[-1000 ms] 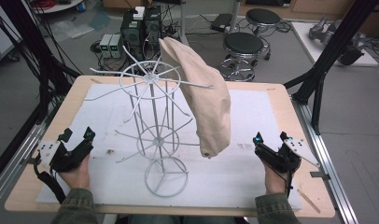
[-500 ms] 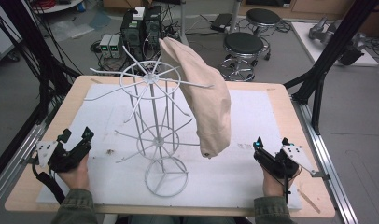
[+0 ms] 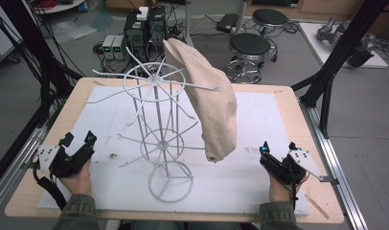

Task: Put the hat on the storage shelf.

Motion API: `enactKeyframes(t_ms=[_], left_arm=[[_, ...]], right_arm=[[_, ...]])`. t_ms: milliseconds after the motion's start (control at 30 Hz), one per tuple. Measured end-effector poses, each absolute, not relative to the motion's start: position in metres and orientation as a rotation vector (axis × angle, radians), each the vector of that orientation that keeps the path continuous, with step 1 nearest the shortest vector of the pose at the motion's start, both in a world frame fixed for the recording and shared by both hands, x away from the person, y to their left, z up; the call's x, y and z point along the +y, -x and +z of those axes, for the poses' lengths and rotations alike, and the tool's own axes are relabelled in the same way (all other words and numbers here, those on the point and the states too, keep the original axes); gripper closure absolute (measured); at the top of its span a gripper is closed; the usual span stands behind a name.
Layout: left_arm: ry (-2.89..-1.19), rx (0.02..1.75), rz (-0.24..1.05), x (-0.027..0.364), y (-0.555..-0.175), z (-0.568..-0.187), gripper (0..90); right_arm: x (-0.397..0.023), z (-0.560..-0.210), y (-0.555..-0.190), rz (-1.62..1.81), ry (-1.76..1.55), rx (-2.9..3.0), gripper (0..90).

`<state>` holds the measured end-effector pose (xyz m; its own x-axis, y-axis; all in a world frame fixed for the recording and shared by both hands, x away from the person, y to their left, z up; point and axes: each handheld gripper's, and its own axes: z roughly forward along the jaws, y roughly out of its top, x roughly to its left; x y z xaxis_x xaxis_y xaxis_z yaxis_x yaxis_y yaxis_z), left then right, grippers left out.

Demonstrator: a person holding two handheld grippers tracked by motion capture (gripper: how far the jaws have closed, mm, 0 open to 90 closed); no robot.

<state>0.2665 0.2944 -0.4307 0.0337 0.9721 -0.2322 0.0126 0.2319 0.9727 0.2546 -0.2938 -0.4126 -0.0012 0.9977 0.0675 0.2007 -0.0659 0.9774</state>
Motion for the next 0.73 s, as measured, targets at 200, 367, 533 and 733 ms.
enactKeyframes(t_ms=[200,367,533,733], left_arm=[[-1.06,1.29,1.005,0.2946,-0.2667,-0.4308,24.5],[-1.058,1.293,1.003,0.2953,-0.2669,-0.4311,24.5],[-1.058,1.292,1.005,0.2955,-0.267,-0.4309,24.5],[-1.06,1.295,1.004,0.2959,-0.2672,-0.4311,24.5]], right_arm=[[-0.2931,-0.413,-0.2548,1.168,-1.417,1.345,11.0],[-0.2935,-0.4132,-0.255,1.167,-1.421,1.336,11.0],[-0.2935,-0.4132,-0.2552,1.164,-1.423,1.341,11.0],[-0.2929,-0.4143,-0.2568,1.153,-1.429,1.362,11.0]])
